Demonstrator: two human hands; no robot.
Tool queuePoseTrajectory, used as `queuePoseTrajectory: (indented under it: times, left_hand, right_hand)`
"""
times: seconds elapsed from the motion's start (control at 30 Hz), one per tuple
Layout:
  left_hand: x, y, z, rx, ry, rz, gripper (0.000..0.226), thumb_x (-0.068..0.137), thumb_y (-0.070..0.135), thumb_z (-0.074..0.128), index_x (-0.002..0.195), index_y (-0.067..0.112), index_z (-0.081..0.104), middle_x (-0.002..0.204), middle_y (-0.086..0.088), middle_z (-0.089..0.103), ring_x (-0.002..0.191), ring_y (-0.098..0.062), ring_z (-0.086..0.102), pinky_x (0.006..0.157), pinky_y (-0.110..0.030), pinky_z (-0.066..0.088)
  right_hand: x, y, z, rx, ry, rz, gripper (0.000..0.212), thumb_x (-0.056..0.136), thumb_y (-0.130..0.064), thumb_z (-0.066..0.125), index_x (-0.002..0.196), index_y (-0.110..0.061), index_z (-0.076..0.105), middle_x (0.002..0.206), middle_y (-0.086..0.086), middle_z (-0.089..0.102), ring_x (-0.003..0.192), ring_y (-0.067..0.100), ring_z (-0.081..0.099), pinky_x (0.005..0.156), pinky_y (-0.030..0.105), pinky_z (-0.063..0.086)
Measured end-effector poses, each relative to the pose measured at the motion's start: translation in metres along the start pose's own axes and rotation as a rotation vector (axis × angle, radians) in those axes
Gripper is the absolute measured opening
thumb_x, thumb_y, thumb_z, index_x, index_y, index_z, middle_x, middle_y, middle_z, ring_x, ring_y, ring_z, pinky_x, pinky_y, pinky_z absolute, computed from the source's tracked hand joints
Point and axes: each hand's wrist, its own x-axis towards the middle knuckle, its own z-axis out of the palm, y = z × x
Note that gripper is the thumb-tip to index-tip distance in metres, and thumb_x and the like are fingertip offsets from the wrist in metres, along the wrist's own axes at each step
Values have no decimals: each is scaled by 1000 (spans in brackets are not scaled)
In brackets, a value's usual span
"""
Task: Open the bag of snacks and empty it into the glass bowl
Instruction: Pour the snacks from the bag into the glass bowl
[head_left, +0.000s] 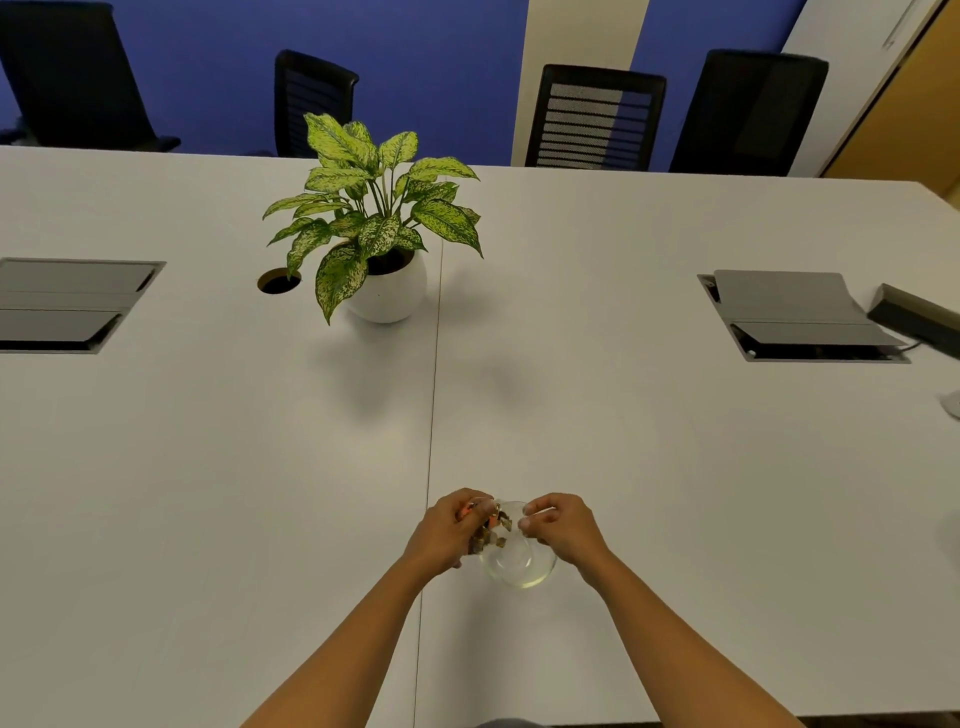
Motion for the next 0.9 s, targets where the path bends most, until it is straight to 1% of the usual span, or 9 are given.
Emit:
queuePoseTrajectory:
  times: [0.13, 0.23, 0.3, 0.4, 0.53, 0.63, 0.7, 0.83, 0.9]
  left_hand:
    - [1, 2, 4, 66, 11, 33, 31, 92, 47, 52, 114, 27, 62, 106, 2, 66, 86, -21, 67, 58, -33, 60]
    - [1, 4, 5, 84, 29, 33, 30, 92, 48, 52, 110, 27, 64, 102, 4, 68, 82, -23, 69, 57, -39, 60]
    - [1, 6, 6, 92, 37, 29, 30, 92, 48, 51, 110, 27, 64, 104, 4, 68, 84, -22, 69, 57, -39, 60]
    - [1, 8, 7, 100, 47, 24, 35, 93, 48, 50, 115, 24, 63, 113, -2, 67, 94, -23, 67, 55, -32, 59]
    - [2, 13, 8, 120, 58, 13, 42, 92, 53, 48, 117, 21, 62, 114, -5, 69, 92, -25, 69, 56, -33, 60]
    - [1, 15, 9, 120, 67, 19, 44, 92, 54, 48, 118, 21, 62, 114, -5, 69, 93, -23, 69, 55, -31, 59]
    - [0, 16, 8, 112, 66, 19, 46, 91, 56, 47, 119, 21, 62, 113, -5, 71, 92, -22, 70, 56, -32, 60]
    - [-1, 16, 7, 73, 68, 10, 50, 91, 56, 47, 124, 20, 59, 116, -6, 69, 96, -24, 69, 57, -33, 61]
    - [-2, 14, 6, 68, 78, 9, 51, 91, 57, 46, 126, 21, 58, 117, -6, 68, 96, -24, 68, 54, -31, 61]
  right_hand:
    - [1, 7, 2, 6, 51, 5, 15, 75, -3, 77, 79, -16, 72, 78, 5, 73, 79, 20, 70, 88, 41, 58]
    - [3, 9, 2, 15, 49, 6, 14, 76, -3, 76, 78, -16, 72, 80, 9, 75, 81, 22, 72, 87, 41, 58]
    - [3, 10, 1, 20, 50, -4, 13, 76, -3, 76, 79, -15, 72, 78, 8, 75, 78, 21, 73, 86, 39, 59]
    - [5, 11, 0, 21, 50, -20, 12, 78, -4, 75, 85, -14, 72, 80, 9, 76, 79, 22, 74, 84, 36, 58]
    - [6, 11, 0, 16, 40, -39, 13, 80, -5, 74, 90, -13, 71, 81, 7, 74, 72, 17, 73, 77, 30, 57]
    - [6, 11, -1, 5, 38, -48, 15, 81, -2, 72, 92, -13, 71, 79, 5, 73, 68, 12, 71, 76, 31, 57]
    - [7, 11, -3, 13, 18, -51, 16, 81, -2, 72, 93, -11, 71, 79, 7, 73, 70, 15, 72, 76, 31, 58]
    - [11, 9, -10, 17, -26, -74, 17, 82, -4, 73, 98, -8, 71, 81, 10, 74, 75, 20, 73, 71, 25, 56]
    - [11, 9, -12, 25, -27, -82, 18, 83, -5, 74, 101, -7, 71, 82, 11, 74, 75, 20, 73, 74, 30, 57]
